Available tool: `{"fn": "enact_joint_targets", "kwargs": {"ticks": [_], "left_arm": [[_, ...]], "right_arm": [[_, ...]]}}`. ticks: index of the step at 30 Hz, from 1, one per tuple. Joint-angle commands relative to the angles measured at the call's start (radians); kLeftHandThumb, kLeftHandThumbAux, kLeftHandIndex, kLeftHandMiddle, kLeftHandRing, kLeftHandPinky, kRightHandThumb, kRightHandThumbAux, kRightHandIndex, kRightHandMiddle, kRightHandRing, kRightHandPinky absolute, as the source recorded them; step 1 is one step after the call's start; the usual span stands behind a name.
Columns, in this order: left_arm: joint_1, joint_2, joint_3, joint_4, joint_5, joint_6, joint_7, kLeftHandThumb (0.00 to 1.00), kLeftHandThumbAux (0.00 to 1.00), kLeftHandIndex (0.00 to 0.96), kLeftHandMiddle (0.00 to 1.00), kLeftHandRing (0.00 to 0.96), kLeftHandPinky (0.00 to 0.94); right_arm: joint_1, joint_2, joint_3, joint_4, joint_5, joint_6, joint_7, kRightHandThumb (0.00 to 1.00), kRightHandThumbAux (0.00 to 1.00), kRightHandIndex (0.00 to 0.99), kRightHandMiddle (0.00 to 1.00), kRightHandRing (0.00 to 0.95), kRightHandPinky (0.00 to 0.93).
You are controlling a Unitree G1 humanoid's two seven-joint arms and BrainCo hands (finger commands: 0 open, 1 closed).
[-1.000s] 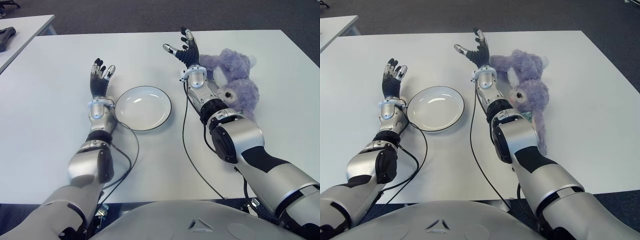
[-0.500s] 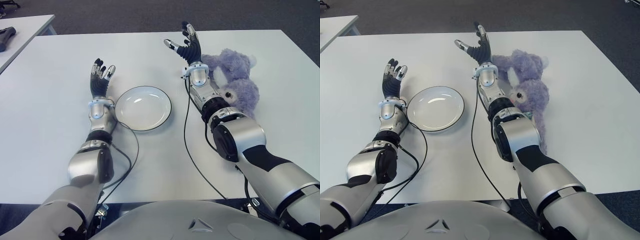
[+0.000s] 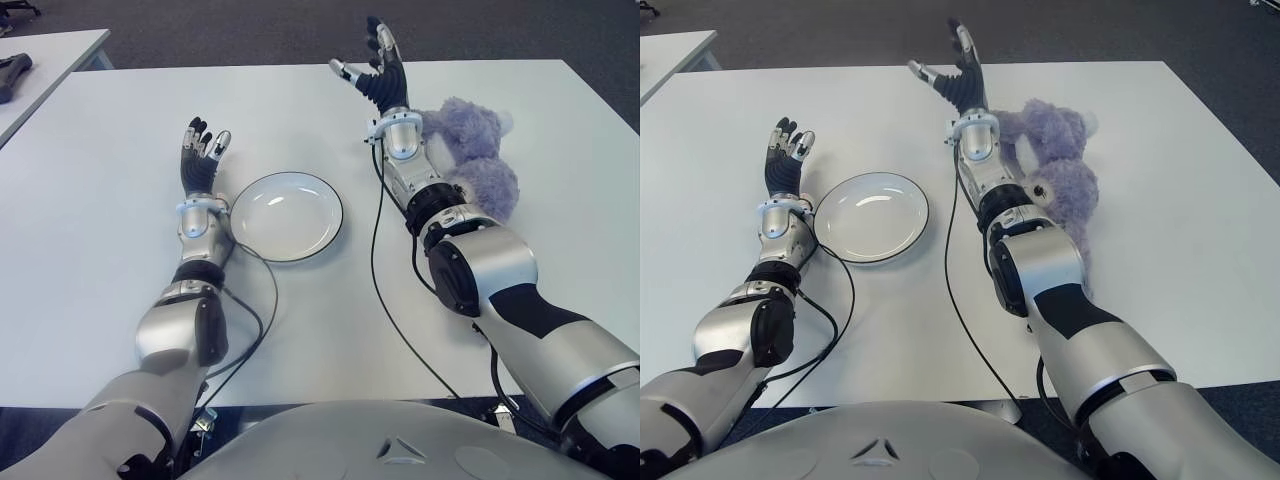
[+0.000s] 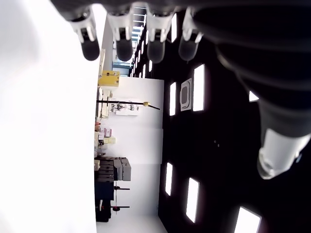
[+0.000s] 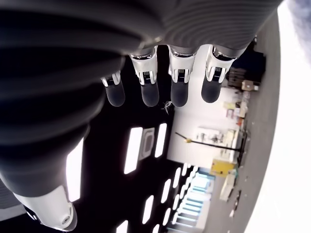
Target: Put the doll into the plate.
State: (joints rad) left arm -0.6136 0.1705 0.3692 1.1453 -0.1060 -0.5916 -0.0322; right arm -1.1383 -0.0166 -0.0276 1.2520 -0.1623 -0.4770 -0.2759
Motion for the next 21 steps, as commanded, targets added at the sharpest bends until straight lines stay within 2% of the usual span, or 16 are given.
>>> {"fn": "enact_joint_targets", "kwargs": {"ticks": [1,6,15,21], "left_arm": [[0.273,-0.121,0.02,0.166,-0.019,0.026,0.035,0.0,0.58,0.048,0.076,0.042,0.0],[0.267,-0.12,0.02,0.167,-0.018,0.035,0.038,0.0,0.579,0.052,0.084,0.047,0.011],[0.26,-0.117,0.02,0.169,-0.016,0.048,0.037,0.0,0.586,0.054,0.086,0.052,0.017],[0.255,-0.116,0.014,0.17,-0.008,0.053,0.048,0.0,0.585,0.051,0.085,0.053,0.023]], "right_arm": [[-0.078,-0.069,-0.015,-0.02,0.011,-0.032,0.041,0.174,0.716,0.053,0.068,0.057,0.078],[-0.121,-0.112,-0.007,-0.022,0.001,-0.025,0.051,0.172,0.723,0.049,0.064,0.057,0.075],[-0.172,-0.142,0.004,-0.013,-0.007,-0.017,0.061,0.165,0.723,0.058,0.068,0.063,0.101],[-0.194,-0.167,0.018,0.0,-0.021,-0.001,0.061,0.124,0.7,0.051,0.07,0.059,0.058]]}}
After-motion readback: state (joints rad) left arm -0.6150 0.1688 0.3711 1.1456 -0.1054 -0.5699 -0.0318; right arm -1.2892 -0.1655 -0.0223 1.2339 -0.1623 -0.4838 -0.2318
